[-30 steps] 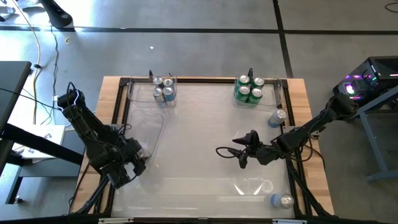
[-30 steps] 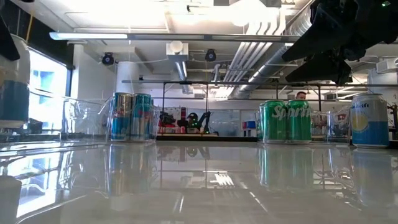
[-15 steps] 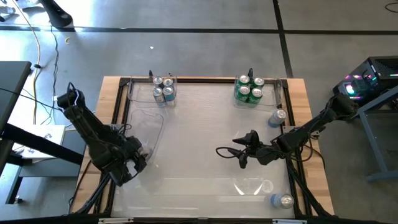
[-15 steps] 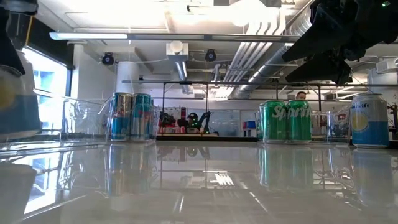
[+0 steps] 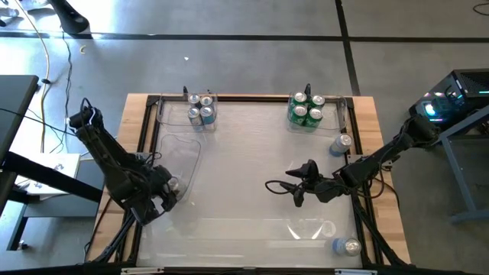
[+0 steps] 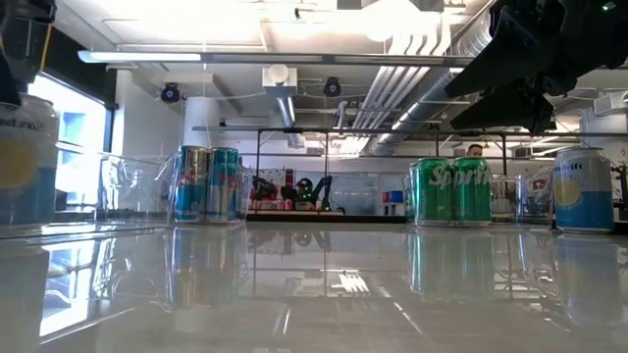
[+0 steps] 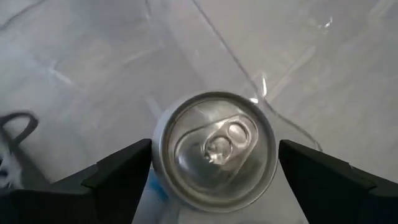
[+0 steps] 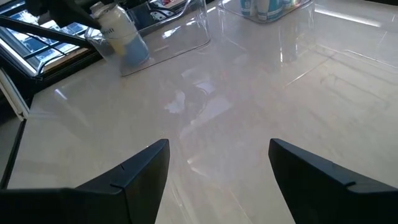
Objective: Sort soda cans
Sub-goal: Put the top blue-white soda can into the middle left transparent bin
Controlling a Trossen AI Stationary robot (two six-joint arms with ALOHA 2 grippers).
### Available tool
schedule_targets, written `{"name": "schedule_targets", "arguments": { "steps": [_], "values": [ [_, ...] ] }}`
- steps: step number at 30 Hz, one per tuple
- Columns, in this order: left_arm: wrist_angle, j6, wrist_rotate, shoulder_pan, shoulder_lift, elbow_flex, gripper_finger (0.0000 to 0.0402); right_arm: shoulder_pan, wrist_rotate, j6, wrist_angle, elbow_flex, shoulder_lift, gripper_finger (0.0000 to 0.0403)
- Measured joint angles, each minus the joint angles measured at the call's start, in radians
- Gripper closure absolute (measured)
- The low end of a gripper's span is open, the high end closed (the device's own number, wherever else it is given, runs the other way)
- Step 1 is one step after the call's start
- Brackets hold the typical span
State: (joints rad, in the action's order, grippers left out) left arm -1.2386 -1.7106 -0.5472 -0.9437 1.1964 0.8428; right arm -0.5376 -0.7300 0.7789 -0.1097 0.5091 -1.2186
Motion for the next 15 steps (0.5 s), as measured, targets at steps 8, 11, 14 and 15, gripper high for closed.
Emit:
{"name": "schedule_targets", "arguments": {
  "steps": [8,11,14,15],
  "values": [
    [-0.067,0.042,-0.023,0.003,-0.046,0.153,0.0055,-0.041,-0.001,-0.160,0.018,0.037,0.037,0.0132],
    [-0.038,0.104,-0.109,0.003,-0.038,0.207,0.0055,-0.102,-0.003,-0.309,0.082,0.129,0.057,0.0132],
    [0.095,0.247,-0.259,0.003,-0.021,0.222,0.0055,-0.188,-0.002,-0.414,0.228,0.270,0.050,0.0132],
    [0.155,0.311,-0.322,0.003,-0.014,0.223,0.0055,-0.217,-0.002,-0.418,0.291,0.330,0.041,0.0132]
  ]
}}
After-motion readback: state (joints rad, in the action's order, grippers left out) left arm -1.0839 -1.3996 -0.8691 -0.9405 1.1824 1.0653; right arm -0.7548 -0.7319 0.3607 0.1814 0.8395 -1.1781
